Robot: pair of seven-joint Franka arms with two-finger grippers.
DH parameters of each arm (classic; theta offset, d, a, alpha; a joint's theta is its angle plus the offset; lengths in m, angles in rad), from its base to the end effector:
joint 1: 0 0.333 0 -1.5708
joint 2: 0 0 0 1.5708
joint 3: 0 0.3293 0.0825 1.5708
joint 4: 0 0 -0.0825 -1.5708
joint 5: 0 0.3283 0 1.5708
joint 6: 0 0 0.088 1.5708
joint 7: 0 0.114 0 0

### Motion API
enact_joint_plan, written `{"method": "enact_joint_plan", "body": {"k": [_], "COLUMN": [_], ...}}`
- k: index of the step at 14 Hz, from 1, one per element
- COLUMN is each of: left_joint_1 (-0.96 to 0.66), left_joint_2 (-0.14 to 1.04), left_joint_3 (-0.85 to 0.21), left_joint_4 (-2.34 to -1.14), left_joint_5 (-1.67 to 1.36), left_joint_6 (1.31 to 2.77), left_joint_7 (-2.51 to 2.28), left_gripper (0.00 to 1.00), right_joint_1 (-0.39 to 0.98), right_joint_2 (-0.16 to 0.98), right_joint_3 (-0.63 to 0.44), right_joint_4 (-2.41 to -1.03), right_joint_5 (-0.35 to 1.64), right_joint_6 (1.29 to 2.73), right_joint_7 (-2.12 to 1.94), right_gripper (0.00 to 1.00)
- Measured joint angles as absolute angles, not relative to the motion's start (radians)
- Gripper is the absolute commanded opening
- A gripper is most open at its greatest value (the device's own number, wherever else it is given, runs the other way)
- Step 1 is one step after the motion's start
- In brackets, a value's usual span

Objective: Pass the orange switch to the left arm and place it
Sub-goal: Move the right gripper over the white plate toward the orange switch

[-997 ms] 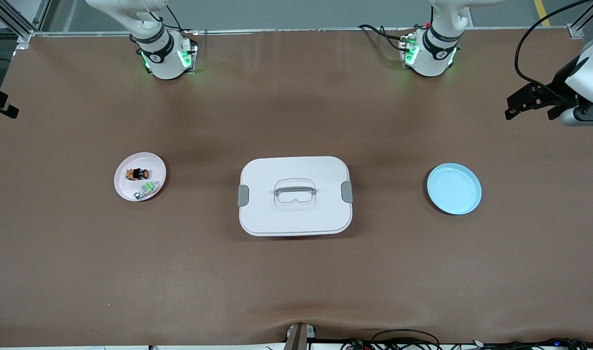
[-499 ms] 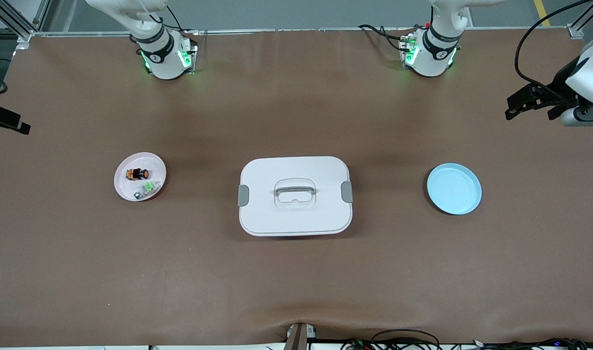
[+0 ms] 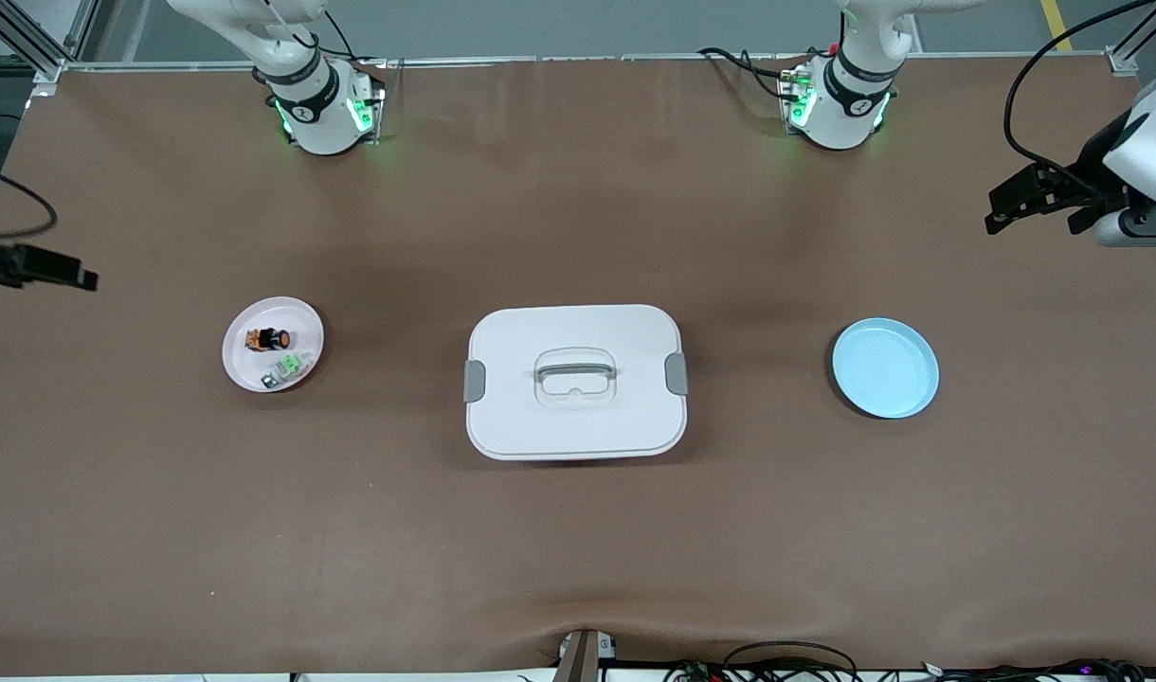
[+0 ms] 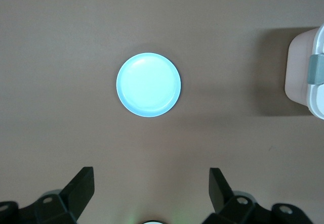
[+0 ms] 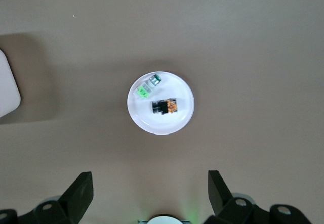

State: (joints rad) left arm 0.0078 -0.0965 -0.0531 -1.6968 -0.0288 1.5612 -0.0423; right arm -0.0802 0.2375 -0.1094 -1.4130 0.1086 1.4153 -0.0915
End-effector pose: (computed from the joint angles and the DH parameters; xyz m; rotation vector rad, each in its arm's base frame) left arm 0.4638 -0.0257 0.6241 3.1190 -0.0037 -0.0627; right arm 0.5443 -0.0829 0.5594 -3.0054 0.1411 0.3324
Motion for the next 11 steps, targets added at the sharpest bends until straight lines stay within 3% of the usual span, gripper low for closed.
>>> {"method": "enact_joint_plan", "body": {"k": [6, 11], "left_joint_1": [0.008, 0.008], "left_joint_2": [-0.095, -0.095], "left_joint_3": [-0.053, -0.053], "left_joint_4": [-1.697, -1.697], "left_joint_5": [-0.029, -0.029], "left_joint_6": [1.561, 1.561], "left_joint_7": [-0.042, -0.042], "left_gripper": [1.0, 1.0], "right_joint_1": [-0.109, -0.086], "right_joint_2": [0.313, 0.272], "right_joint_3": [-0.105, -0.099], "right_joint_4": [-1.437, -1.655], "right_joint_5": [0.138, 0.14], "right_joint_6": [1.491, 1.682], "right_joint_7": [-0.105, -0.105], "right_gripper": [1.0, 1.0]}}
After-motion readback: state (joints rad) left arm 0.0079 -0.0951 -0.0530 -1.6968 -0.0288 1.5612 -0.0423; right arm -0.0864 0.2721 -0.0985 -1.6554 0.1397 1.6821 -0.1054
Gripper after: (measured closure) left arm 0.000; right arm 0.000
